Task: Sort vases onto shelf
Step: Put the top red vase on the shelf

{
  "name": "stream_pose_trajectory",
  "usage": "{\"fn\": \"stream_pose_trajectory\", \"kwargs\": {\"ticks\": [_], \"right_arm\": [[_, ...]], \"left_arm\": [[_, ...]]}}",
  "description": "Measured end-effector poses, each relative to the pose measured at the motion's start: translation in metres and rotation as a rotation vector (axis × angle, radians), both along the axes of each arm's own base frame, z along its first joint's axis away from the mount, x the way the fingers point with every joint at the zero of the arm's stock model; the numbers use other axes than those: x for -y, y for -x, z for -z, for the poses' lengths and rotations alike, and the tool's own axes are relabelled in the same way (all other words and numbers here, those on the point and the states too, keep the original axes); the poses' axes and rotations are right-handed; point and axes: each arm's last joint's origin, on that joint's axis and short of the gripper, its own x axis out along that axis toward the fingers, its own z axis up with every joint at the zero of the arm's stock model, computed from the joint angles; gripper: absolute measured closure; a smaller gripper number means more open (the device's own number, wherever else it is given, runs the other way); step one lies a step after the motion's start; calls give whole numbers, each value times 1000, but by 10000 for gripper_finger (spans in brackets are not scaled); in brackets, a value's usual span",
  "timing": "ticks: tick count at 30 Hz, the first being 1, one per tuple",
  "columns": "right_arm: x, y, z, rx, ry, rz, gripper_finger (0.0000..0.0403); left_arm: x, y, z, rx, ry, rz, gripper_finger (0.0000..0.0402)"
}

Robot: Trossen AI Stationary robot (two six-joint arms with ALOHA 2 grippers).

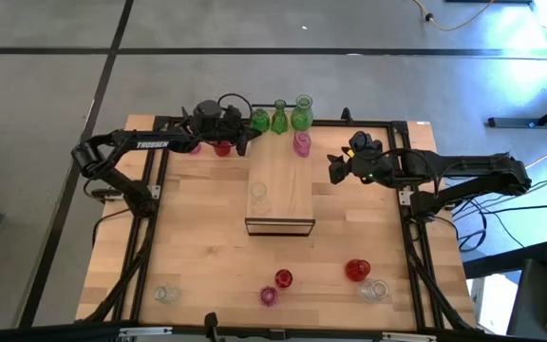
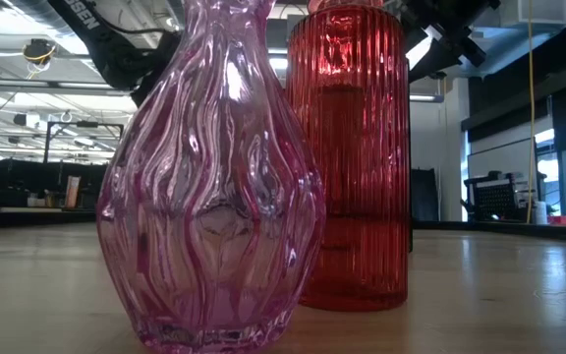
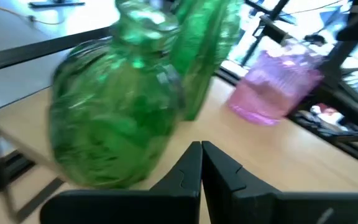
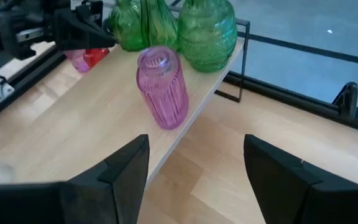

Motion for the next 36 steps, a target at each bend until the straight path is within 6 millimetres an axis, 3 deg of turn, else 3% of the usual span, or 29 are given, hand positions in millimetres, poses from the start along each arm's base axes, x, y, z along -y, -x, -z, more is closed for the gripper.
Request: {"fn": "stream_pose_trajectory", "kwargs": {"ticks": [7, 11, 23, 29, 36], "right_arm": [[1, 6, -5, 15, 18, 17, 162], [1, 11, -6, 4, 24, 21, 162], [1, 19, -8, -59, 64, -36, 162], [-2, 27, -10, -87, 19, -161, 162], [-12, 48, -15, -79, -199, -460, 162]], "left_arm": [[7, 8, -23, 53, -41, -1, 401], [17, 22, -37, 6, -40, -40, 401], [85, 85, -86, -93, -73, -90, 401], [120, 104, -95, -75, 5, 18, 402], [150, 111, -98, -48, 106, 225, 402]]}}
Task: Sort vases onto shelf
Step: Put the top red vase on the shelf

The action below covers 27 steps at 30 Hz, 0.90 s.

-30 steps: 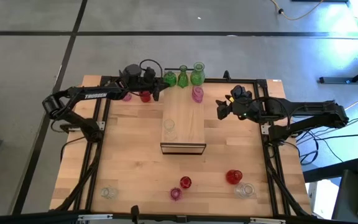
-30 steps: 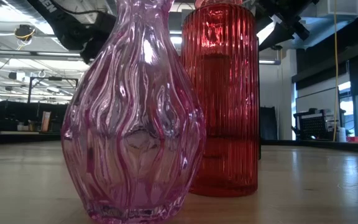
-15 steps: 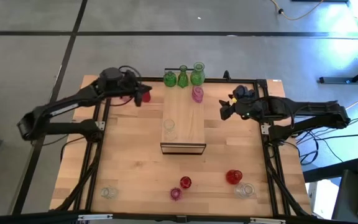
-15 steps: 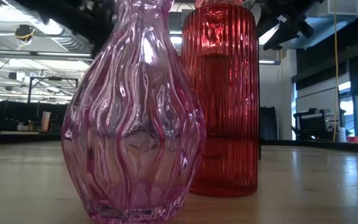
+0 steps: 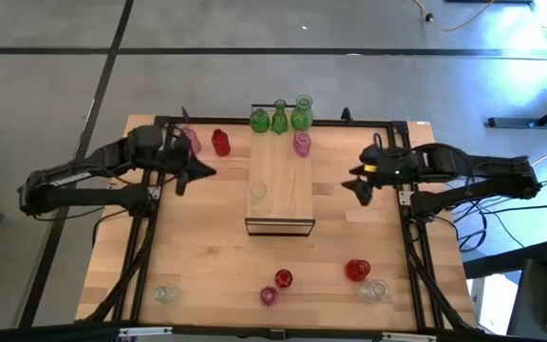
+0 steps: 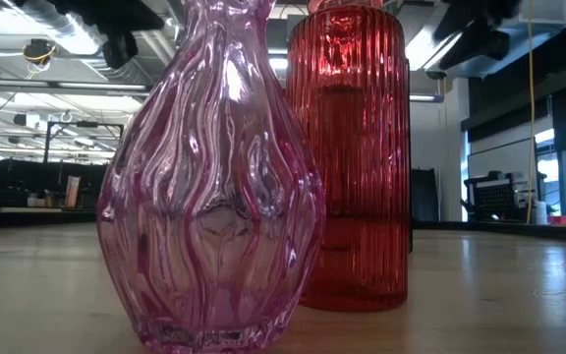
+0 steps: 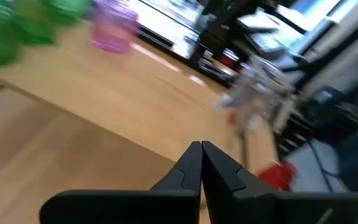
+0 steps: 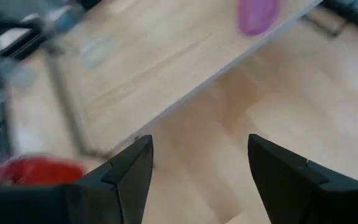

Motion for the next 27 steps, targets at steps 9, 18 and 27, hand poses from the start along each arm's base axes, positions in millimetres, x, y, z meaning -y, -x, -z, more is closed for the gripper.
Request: {"fn": "stream_pose_trajectory", "kwargs": {"ticks": [9, 18, 27], "right_arm": [[0, 16, -6, 27, -7, -8, 162], [2, 17, -7, 30, 54, 58, 162], [3, 17, -7, 30, 63, 67, 162]], "left_arm": [[7, -1, 12, -144, -17, -51, 386], [-14, 0, 18, -282, -253, -454, 269], [-50, -19, 42, -466, -225, -569, 204]]}}
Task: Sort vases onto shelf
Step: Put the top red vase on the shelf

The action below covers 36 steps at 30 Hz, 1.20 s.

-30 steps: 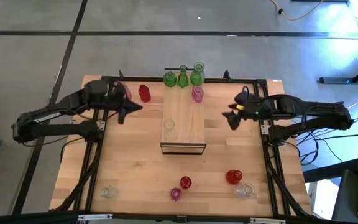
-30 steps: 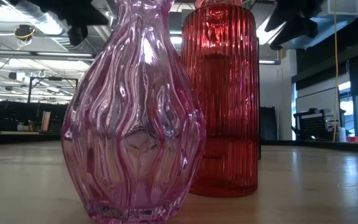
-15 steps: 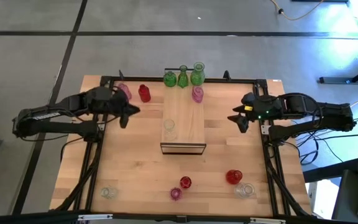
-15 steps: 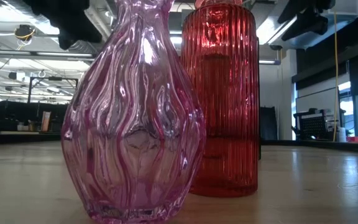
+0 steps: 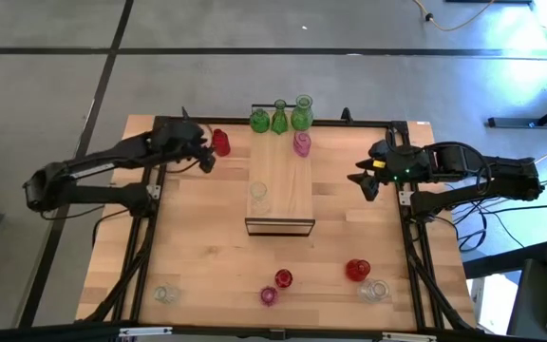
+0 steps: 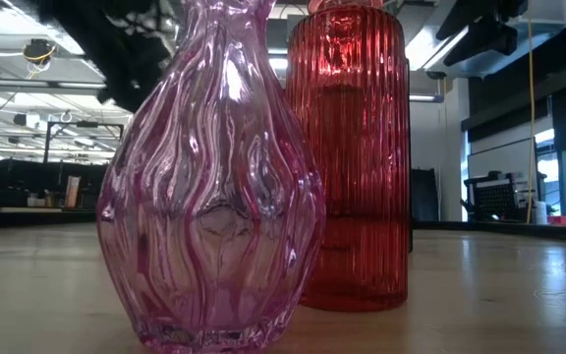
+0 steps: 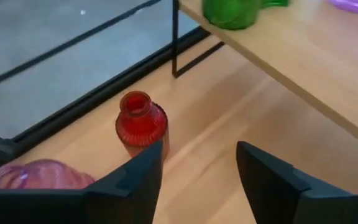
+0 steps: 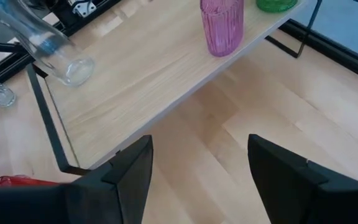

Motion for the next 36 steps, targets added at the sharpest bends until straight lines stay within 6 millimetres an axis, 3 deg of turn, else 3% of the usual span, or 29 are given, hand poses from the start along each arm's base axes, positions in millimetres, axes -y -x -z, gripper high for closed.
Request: {"fn": "stream_pose_trajectory", "kwargs": {"ticks": [6, 13, 23, 31, 36], "right_arm": [[0, 0, 0, 0, 3, 5, 162], [0, 0, 0, 2, -12, 0, 162], [0, 0, 0, 4, -19, -1, 162], [-1, 0, 0, 8, -38, 2, 162], [-1, 0, 0, 8, -43, -3, 162]], "left_arm": [[-36, -22, 17, 22, 21, -68, 201], [-66, -25, 40, -22, 75, -187, 201], [-88, -32, 59, -7, 105, -241, 201], [-94, -38, 72, -15, 147, -251, 201], [-94, -38, 73, -15, 156, -244, 230]]}}
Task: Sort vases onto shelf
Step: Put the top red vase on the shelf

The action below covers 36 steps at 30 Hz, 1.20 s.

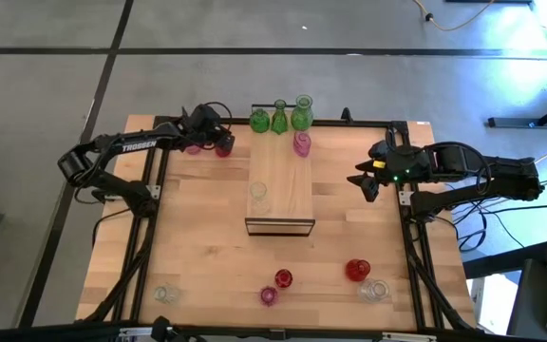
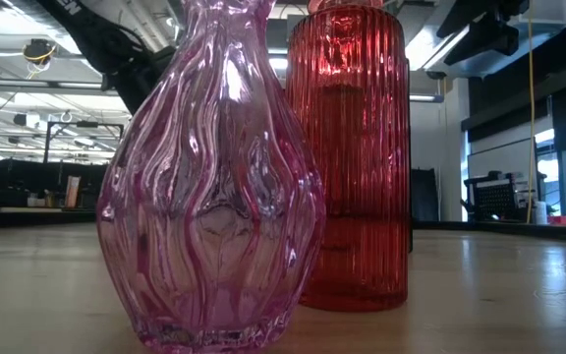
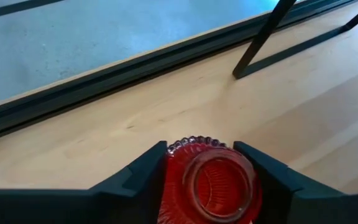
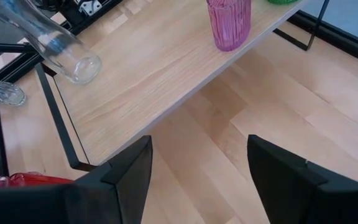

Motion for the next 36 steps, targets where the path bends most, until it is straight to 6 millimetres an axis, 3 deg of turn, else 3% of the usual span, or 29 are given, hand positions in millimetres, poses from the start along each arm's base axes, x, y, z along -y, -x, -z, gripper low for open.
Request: {"fn": "stream_pose_trajectory", "kwargs": {"ticks": [6, 12, 19, 27, 36], "right_arm": [[0, -1, -1, 17, 0, 0, 162], [0, -1, -2, 22, 1, 0, 162], [0, -1, -2, 22, 1, 0, 162], [0, -1, -2, 21, 11, 5, 162], [1, -1, -2, 21, 30, 22, 162]], "left_arm": [[0, -1, 0, 4, 1, 5, 295], [9, -1, -6, 27, 6, 14, 296], [28, 5, -32, 80, -59, 33, 296], [66, 18, -82, 205, -130, 88, 296], [100, 15, -180, 317, -325, 292, 296]]}}
